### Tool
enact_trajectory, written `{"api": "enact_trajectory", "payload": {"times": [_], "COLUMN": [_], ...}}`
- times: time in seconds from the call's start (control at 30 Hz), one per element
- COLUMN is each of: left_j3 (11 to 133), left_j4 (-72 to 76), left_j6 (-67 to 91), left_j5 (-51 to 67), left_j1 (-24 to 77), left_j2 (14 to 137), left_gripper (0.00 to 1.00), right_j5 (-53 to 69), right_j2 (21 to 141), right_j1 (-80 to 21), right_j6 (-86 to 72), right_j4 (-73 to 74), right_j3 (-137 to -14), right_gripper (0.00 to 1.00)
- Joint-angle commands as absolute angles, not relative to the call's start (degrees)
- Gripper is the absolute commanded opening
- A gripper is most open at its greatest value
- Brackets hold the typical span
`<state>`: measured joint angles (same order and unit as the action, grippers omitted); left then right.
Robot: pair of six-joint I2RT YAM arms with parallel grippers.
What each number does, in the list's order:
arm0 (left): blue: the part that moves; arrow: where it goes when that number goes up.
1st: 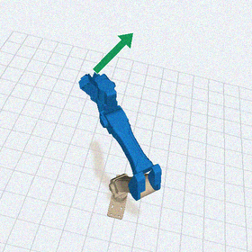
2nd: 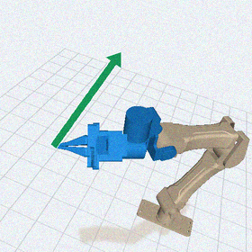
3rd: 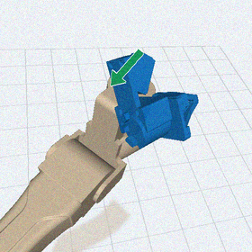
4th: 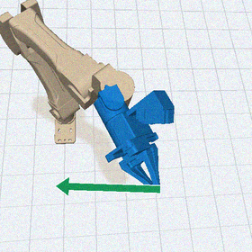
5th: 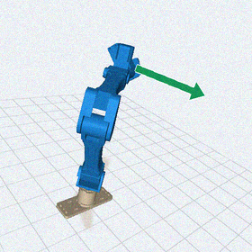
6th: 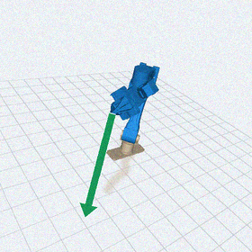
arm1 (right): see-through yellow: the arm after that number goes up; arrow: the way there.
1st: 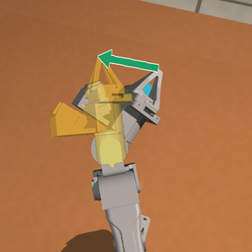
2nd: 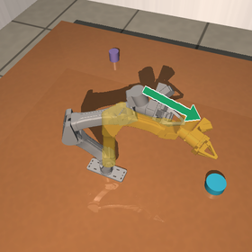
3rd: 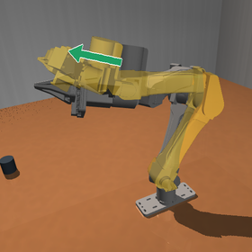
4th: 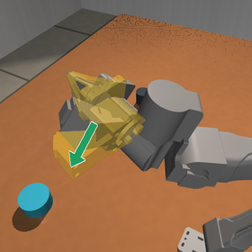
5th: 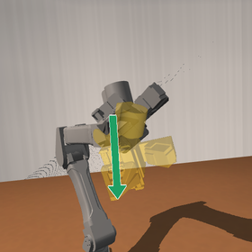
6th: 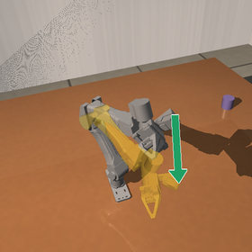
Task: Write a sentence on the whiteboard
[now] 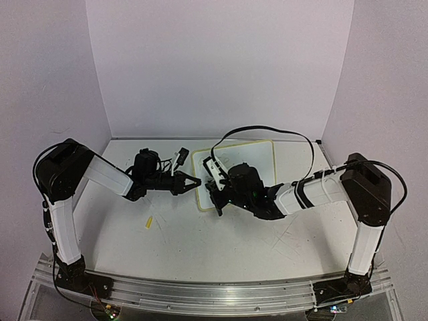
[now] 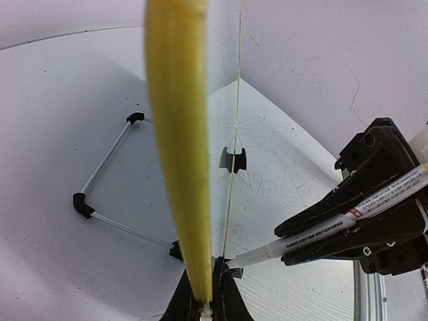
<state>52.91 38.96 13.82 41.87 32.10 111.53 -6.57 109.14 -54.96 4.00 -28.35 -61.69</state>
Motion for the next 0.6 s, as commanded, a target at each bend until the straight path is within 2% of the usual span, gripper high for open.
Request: {"api": "enact_trajectory", "payload": {"times": [0.0, 0.57], "left_j3": [53.4, 53.5], "left_j4": [33.2, 33.1], "left_j6": [9.8, 9.7], "left_j5": [34.1, 34.1], "left_j1": [31.4, 31.4], "left_j2": [111.7, 111.5], "left_gripper": [0.0, 0.0], "right_j5": [-8.1, -7.9], "right_j2": [105.5, 105.6], "right_j1": [-54.7, -52.5], "right_j6": [2.9, 3.8], "right_j4": [-31.4, -31.2], "right_j3": [-61.5, -65.8], "right_gripper": [0.0, 0.0]}}
